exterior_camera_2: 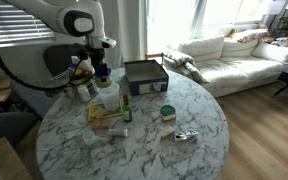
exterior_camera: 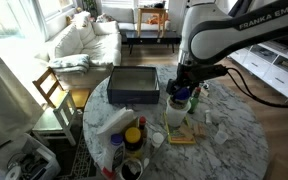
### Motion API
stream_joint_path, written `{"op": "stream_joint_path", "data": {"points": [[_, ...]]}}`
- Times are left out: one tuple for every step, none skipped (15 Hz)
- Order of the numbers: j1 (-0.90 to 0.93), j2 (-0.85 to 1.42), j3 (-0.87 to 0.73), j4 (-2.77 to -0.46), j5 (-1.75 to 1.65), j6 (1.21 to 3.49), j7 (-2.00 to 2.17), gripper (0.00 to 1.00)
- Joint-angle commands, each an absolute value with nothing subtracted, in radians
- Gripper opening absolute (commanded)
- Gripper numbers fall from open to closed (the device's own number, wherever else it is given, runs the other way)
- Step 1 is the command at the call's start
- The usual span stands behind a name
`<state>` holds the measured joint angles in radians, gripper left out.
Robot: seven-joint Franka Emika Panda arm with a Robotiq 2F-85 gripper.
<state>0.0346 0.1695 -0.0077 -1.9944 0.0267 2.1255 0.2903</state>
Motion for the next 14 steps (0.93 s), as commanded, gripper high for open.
{"op": "stream_joint_path", "data": {"points": [[0.030,0.197,-0.021,-2.005,0.007,2.192,0.310,0.71],[0.028,0.204,-0.023,-2.004,0.012,2.199,0.306,0.71],[0.027,0.209,-0.024,-2.004,0.018,2.200,0.302,0.71],[0.026,0.212,-0.026,-2.005,0.020,2.192,0.301,0.71],[0.026,0.213,-0.029,-2.008,0.019,2.190,0.302,0.71],[0.026,0.215,-0.031,-2.009,0.019,2.187,0.306,0.71],[0.025,0.215,-0.032,-2.009,0.024,2.184,0.304,0.71],[0.025,0.217,-0.032,-2.009,0.025,2.182,0.305,0.71],[0.024,0.219,-0.032,-2.009,0.030,2.184,0.302,0.71],[0.024,0.223,-0.032,-2.008,0.031,2.186,0.303,0.71],[0.025,0.227,-0.032,-2.007,0.028,2.186,0.306,0.71],[0.025,0.232,-0.032,-2.007,0.030,2.188,0.305,0.71],[0.024,0.234,-0.032,-2.007,0.033,2.191,0.306,0.71],[0.025,0.236,-0.033,-2.006,0.031,2.192,0.308,0.71]]}}
